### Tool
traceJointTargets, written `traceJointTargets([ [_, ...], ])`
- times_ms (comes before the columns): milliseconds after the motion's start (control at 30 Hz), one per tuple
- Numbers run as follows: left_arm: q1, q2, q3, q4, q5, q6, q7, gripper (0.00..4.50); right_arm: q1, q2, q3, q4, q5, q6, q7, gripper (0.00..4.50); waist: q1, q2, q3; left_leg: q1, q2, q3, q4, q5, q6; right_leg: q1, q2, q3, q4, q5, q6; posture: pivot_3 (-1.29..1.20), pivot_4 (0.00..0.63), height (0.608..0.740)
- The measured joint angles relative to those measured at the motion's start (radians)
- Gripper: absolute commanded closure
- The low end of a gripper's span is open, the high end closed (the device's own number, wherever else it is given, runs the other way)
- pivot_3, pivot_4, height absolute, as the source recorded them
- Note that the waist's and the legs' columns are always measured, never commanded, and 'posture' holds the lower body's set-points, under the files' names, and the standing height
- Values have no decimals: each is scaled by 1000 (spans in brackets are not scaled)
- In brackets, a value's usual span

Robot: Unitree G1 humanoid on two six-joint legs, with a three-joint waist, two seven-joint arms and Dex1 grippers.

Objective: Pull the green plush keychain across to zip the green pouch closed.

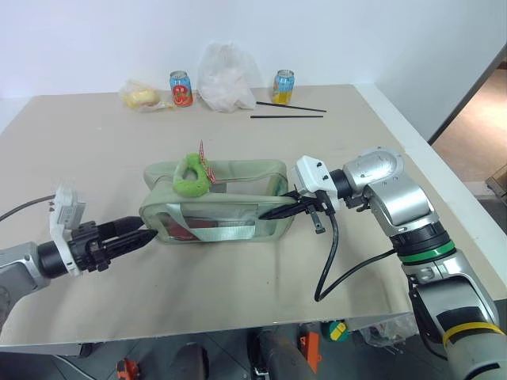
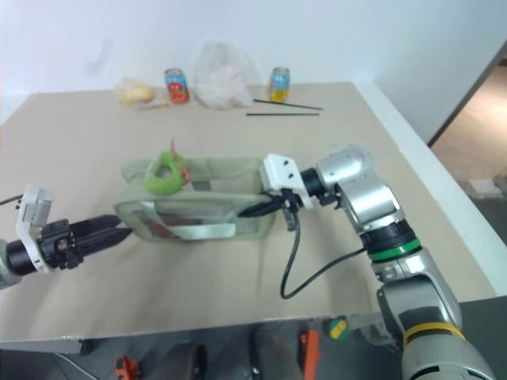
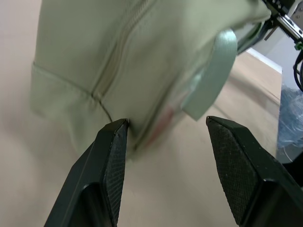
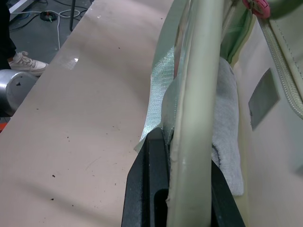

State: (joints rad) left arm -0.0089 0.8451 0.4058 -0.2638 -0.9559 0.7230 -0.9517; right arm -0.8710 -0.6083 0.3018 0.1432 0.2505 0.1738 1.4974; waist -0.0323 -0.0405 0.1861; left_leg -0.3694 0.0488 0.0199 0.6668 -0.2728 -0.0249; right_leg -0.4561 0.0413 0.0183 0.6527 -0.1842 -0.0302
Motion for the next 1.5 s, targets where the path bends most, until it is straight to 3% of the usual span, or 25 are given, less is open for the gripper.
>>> traceJointTargets([
  [67, -40, -13, -10, 29, 4, 4, 5, 2009, 0, 0, 0, 0, 0, 0, 0, 4500, 0, 0, 0, 0, 0, 0, 0, 0, 0, 0, 0, 0, 0, 0, 0, 0, 150, 740],
  [333, -99, -37, -10, 57, -30, 30, 5, 4490, 0, -1, 0, -1, 0, 6, -6, 4500, 0, 0, 0, 0, 0, 1, 0, -1, 1, 0, 0, 1, 0, 0, 0, 0, 150, 740],
  [567, -111, -55, -13, 55, -21, 29, 30, 4490, 0, -2, -1, -1, -2, 18, -27, 4500, 0, 0, 0, 0, 0, 1, 0, -1, 1, 0, 0, 1, 0, 0, 0, 0, 150, 740],
  [600, -111, -57, -14, 53, -20, 29, 32, 4500, -1, -2, -4, 0, 2, 45, -40, 3837, 0, 0, 0, 0, 0, 1, 0, -1, 1, 0, 0, 1, 0, 0, 0, 0, 150, 740],
  [767, -112, -74, -14, 44, -15, 27, 40, 4500, -7, -34, -36, -14, 79, 259, -36, 2205, 3, 0, 0, -1, -1, 1, 0, -1, 1, -1, -1, 1, 0, 0, 0, 0, 150, 740],
  [933, -108, -86, -14, 29, -13, 27, 51, 4500, -16, -127, -164, -89, 236, 466, -15, 518, 11, 0, 0, -3, -1, 1, 0, -1, 2, -2, -2, 1, -1, 0, 0, 0, 150, 740],
  [1033, -106, -87, -14, 24, -11, 26, 54, 4500, -56, -119, -254, -92, 330, 553, -48, 518, 8, 0, 0, -2, -1, 2, 0, -1, 2, -2, -1, 1, -1, 0, 1, 0, 150, 740],
  [1167, -105, -93, -22, 15, -6, 26, 50, 4500, -162, -18, -320, -123, 396, 586, -171, 518, -2, 0, 0, -1, 2, 1, 0, -1, 2, -1, 3, 2, 0, 1, 0, 0, 150, 740],
  [1300, -113, -95, -37, 15, -3, 21, 47, 4500, -181, 112, -235, -157, 329, 539, -309, 518, -2, 0, 0, -1, 4, 0, 0, -1, 2, -2, 4, 1, 1, 1, -1, 0, 150, 740],
  [1500, -120, -115, -50, 9, -3, 17, 47, 4500, -208, 190, -131, -157, 232, 463, -374, 518, 1, 0, 0, -3, 2, 2, 0, -1, 2, -3, 1, 2, 0, 1, -1, 0, 150, 740],
])
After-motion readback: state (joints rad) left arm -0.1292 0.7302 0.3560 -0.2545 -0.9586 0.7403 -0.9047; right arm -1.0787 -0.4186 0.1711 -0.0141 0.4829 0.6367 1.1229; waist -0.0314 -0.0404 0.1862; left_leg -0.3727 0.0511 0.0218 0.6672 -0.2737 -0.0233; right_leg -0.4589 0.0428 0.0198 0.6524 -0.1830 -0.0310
